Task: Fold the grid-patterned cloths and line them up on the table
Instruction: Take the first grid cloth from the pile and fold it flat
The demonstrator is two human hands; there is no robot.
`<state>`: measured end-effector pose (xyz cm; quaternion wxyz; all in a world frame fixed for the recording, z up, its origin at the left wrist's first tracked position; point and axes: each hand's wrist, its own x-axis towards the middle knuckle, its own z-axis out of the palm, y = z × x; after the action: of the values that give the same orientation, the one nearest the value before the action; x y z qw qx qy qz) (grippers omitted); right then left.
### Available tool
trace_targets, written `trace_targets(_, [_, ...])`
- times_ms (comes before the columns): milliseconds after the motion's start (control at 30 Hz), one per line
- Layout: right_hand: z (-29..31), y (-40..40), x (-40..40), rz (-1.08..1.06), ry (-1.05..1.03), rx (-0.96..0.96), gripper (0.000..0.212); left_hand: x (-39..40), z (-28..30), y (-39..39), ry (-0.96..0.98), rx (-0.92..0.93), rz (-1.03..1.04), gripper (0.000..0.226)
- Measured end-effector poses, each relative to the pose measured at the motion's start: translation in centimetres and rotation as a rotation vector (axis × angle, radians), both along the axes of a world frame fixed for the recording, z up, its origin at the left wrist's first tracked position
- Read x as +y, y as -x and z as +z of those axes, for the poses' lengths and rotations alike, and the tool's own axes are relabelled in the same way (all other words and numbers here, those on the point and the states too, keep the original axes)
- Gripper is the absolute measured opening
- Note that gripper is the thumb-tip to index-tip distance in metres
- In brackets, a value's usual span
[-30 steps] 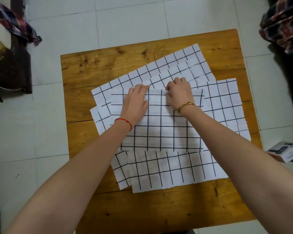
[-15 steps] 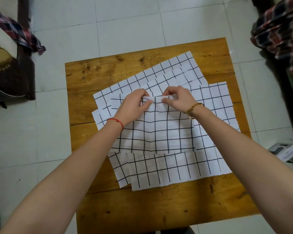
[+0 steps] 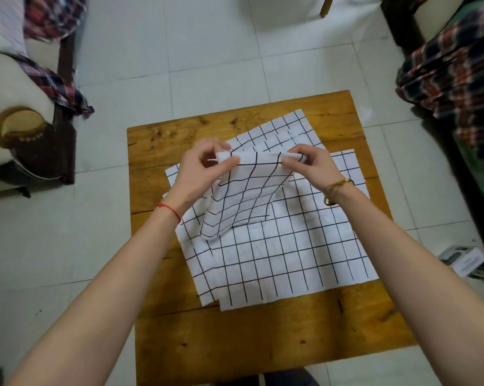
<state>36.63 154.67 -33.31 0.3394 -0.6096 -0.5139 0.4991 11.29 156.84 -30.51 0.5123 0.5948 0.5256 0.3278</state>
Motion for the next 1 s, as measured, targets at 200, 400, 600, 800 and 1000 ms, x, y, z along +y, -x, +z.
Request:
trace_targets(200, [1.8, 0.2, -1.9, -0.047, 0.092, 0.236, 0.009, -1.4, 2.1, 0.5, 0.271, -0.434, -0.004, 0.018])
trace_targets(400, [1.8, 0.8, -3.7, -0.026, 0.035, 0.236, 0.009, -3.5, -0.2, 2.1, 0.506, -0.532, -0.067, 0.045])
trace_targets(600, [1.6, 1.2, -5.0, -0.067, 0.121, 0.37, 0.009, -5.2, -1.4, 2.8, 0.501, -0.439, -0.041, 0.059])
trace_targets(800, [1.1, 1.9, -5.1, -0.138, 0.069, 0.276, 0.006, -5.8, -2.7, 2.4, 0.617, -0.483, 0.19, 0.046])
trace_targets(1000, [0.9, 2.4, -5.1, -0.205, 0.016, 0.231, 0.009, -6.8, -3.9, 1.7, 0.827, -0.284, 0.242, 0.032])
